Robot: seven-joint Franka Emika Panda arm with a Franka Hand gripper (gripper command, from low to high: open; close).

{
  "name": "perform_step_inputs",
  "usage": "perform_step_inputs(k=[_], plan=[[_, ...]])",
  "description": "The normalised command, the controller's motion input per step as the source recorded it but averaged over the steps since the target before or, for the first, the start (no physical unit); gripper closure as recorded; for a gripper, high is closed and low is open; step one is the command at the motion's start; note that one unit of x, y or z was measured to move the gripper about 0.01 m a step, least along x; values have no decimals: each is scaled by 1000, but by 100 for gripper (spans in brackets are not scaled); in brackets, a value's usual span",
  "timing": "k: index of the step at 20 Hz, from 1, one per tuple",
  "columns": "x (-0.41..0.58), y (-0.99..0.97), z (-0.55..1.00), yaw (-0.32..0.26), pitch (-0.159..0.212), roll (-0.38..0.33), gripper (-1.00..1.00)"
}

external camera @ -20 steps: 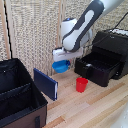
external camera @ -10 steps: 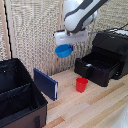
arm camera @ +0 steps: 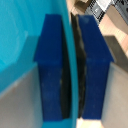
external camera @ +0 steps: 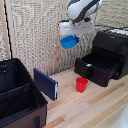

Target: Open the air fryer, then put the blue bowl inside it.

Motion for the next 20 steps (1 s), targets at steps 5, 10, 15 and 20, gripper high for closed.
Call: perform_step_inputs(k=[5,10,15,20], plan=[[92,-358,117,-296,-97,0,100],[-12,-556,154,-241,7,0,100],[-94,-774,146,-156,93,0,100],[-148,-785,-46,-125,130,3,100]])
